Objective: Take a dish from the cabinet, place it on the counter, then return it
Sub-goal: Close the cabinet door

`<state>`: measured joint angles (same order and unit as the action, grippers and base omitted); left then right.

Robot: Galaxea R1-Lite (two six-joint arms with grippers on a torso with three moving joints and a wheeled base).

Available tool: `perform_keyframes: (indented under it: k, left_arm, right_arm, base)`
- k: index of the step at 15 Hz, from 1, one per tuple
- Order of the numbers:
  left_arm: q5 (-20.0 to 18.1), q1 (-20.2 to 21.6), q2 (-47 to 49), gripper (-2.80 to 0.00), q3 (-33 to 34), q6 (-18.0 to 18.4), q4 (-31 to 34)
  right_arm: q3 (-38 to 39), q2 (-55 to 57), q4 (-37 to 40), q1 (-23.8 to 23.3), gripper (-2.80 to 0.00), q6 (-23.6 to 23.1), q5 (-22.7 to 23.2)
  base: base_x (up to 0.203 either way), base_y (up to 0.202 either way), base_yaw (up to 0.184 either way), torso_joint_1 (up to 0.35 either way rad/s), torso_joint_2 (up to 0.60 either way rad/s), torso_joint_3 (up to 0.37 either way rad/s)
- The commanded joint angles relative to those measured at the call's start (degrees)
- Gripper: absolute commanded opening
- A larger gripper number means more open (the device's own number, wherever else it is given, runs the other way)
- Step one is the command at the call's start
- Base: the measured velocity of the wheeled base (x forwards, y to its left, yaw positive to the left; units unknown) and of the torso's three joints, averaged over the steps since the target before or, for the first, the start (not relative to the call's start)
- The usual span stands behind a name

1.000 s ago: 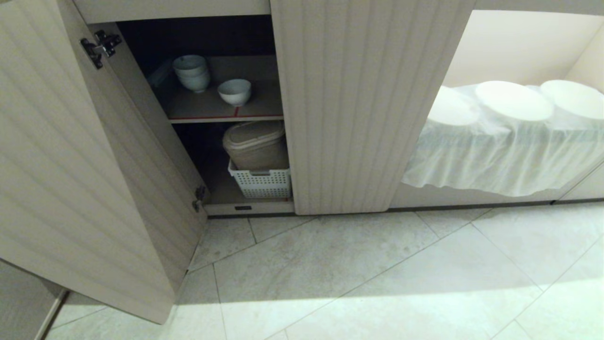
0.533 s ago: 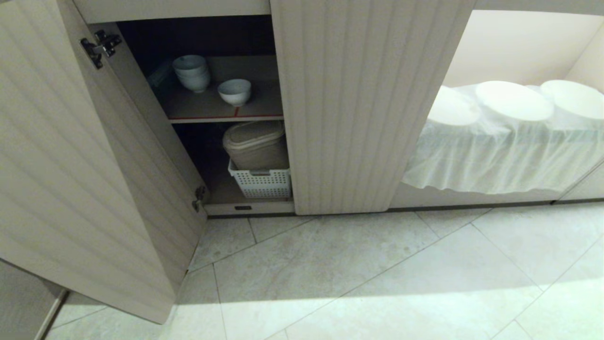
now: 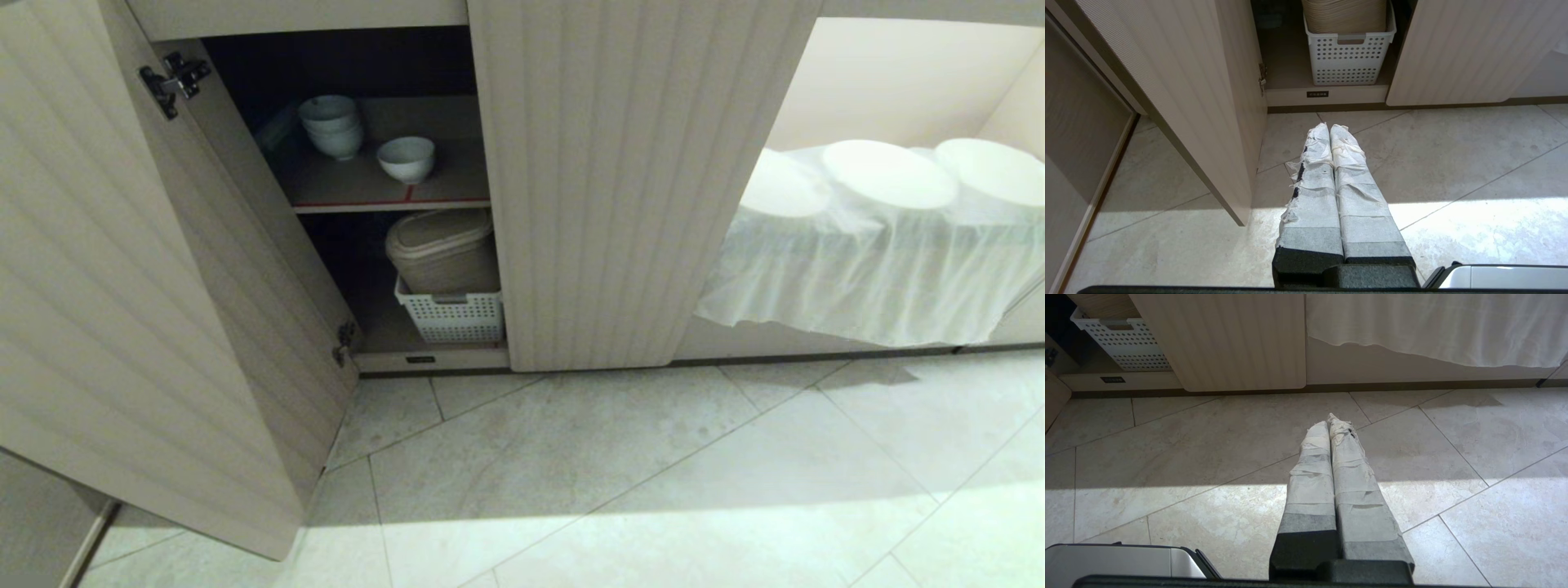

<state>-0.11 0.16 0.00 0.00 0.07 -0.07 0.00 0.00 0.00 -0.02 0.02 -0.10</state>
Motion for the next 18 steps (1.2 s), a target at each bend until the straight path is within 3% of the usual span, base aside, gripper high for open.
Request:
perform_keyframes:
  k: [1, 18]
  left_arm:
    - [0.02, 0.02, 0.0, -2.8, 0.0, 0.01, -0.01]
    - [0.02, 0.02, 0.0, -2.8, 0.0, 0.01, -0.01]
  right_arm:
    - [0.0, 0.0, 0.0, 0.03, -2.8, -0.02, 0.01]
    - [0.0, 0.0, 0.0, 0.11, -2.8, -0.02, 0.01]
  base:
    - [0.0, 0.0, 0.0, 0.0, 0.0, 0.0]
    - [0.0, 0.0, 0.0, 0.0, 0.0, 0.0]
